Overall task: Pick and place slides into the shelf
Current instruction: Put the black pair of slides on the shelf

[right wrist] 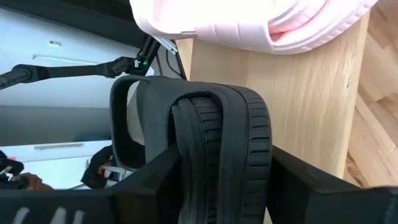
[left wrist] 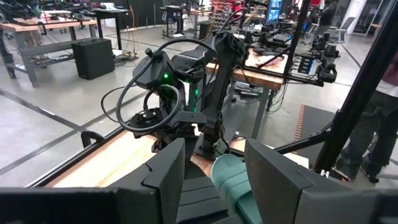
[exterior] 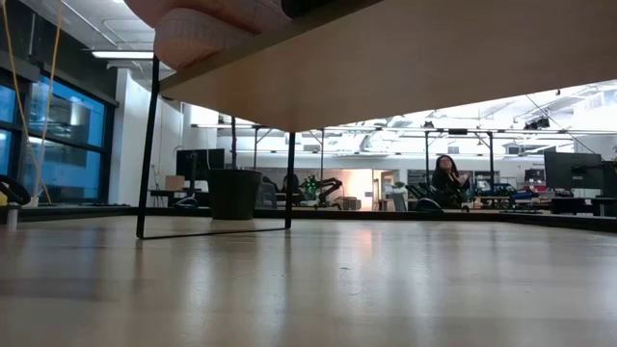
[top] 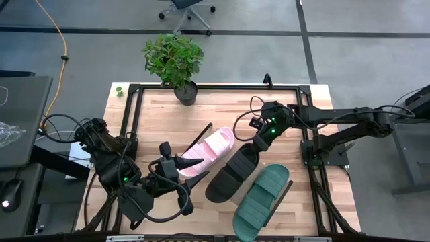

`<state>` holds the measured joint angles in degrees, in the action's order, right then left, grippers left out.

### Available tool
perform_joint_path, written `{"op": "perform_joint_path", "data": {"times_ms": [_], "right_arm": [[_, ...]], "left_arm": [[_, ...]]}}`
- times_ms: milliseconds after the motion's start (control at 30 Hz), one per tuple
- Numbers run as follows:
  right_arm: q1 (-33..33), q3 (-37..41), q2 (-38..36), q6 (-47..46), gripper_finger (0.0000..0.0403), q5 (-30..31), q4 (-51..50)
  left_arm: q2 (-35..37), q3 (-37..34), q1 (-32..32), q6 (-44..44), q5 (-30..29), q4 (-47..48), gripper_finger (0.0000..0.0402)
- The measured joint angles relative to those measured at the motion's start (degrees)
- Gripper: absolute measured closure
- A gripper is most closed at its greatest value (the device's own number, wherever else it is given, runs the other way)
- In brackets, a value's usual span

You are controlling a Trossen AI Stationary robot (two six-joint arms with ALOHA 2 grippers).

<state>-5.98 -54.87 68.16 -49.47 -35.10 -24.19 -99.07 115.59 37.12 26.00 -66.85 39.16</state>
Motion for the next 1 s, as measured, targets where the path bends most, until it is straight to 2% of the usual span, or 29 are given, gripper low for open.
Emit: {"op": "perform_joint_path", "data": {"times_ms": [300,1000], "right_arm": [[-0.13,0.00,0.00,1.53,0.0209,1.49,-1.23],[-4.20,0.00,0.00,7.51,0.0208,1.68,-7.90]], "left_arm": [[0.00,0.00,0.02,0.00,0.00,0.00,0.0246],[0.00,0.00,0.01,-0.07,0.00,-0.01,0.0246]]}}
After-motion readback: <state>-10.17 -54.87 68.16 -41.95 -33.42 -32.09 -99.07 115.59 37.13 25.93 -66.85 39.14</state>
